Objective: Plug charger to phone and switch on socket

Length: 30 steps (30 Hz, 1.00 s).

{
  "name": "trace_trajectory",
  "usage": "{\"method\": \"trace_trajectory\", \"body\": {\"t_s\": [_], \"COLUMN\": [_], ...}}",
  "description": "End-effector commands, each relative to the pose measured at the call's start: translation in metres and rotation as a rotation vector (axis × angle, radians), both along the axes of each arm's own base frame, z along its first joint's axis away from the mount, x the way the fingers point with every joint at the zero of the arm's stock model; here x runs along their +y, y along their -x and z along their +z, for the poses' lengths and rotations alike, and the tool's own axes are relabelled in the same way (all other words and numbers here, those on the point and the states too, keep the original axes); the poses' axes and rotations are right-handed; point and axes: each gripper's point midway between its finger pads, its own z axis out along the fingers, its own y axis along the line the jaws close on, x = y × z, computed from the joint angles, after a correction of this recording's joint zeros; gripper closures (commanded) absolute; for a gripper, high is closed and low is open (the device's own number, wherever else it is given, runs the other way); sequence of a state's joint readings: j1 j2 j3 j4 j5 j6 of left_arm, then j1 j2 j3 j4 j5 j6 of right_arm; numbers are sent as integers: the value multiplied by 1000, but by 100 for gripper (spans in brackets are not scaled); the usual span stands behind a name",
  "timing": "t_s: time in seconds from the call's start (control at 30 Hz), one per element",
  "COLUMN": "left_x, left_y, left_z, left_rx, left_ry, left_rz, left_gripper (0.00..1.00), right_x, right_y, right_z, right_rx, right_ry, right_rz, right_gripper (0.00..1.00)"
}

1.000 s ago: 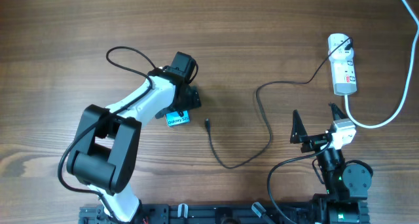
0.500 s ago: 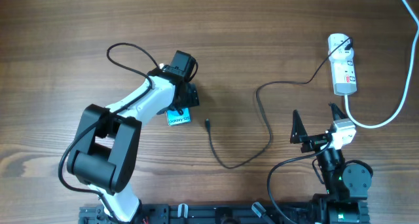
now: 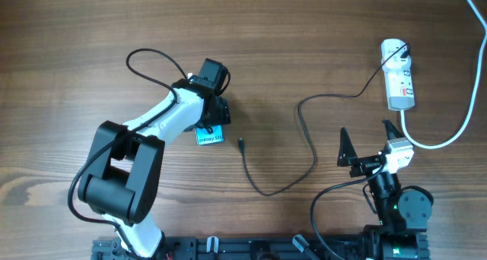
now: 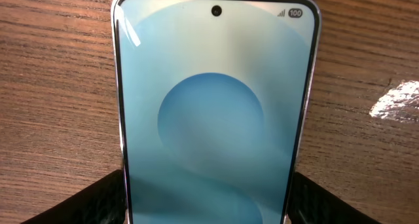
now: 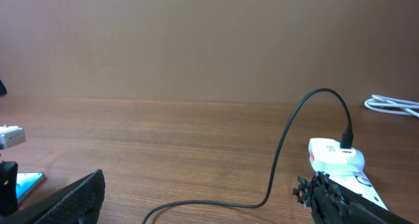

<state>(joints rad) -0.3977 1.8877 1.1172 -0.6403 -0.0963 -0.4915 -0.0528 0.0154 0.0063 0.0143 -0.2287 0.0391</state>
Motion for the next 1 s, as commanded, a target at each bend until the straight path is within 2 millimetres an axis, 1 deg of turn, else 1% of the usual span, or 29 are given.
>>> {"method": "trace_trajectory", "body": {"t_s": [0.0, 0.03, 0.1, 0.17, 0.27, 0.3, 0.47, 0.53, 0.67, 0.73, 0.83, 0.97], "left_x": [7, 7, 7, 7, 6, 6, 6, 6, 10, 9, 9, 6], "left_y": [37, 37, 37, 37, 37, 37, 37, 35, 23, 20, 20, 25], "left_z": [-43, -43, -43, -43, -43, -43, -43, -43, -42, -42, -42, -42], "left_rx": [157, 158, 158, 157, 157, 157, 157, 150, 93, 83, 87, 113], "left_ry": [-23, -23, -23, -23, -15, -15, -15, -17, -50, -51, -64, -43], "left_rz": [3, 3, 3, 3, 2, 2, 2, 2, 2, -42, -133, -141], "left_gripper": [11, 6, 4, 5, 10, 11, 10, 6, 5, 6, 5, 7], "right_x": [2, 2, 3, 3, 2, 2, 2, 2, 2, 3, 2, 2], "right_y": [1, 1, 1, 1, 1, 1, 1, 1, 1, 1, 1, 1], "right_z": [2, 2, 2, 2, 2, 2, 2, 2, 2, 2, 2, 2], "right_rx": [-10, -10, -10, -10, -10, -10, -10, -10, -10, -10, -10, -10], "right_ry": [11, 11, 11, 12, 11, 11, 11, 11, 11, 11, 12, 11], "right_rz": [12, 12, 13, 13, 12, 12, 12, 12, 12, 13, 12, 12], "right_gripper": [0, 0, 1, 0, 0, 0, 0, 0, 0, 0, 0, 0]}}
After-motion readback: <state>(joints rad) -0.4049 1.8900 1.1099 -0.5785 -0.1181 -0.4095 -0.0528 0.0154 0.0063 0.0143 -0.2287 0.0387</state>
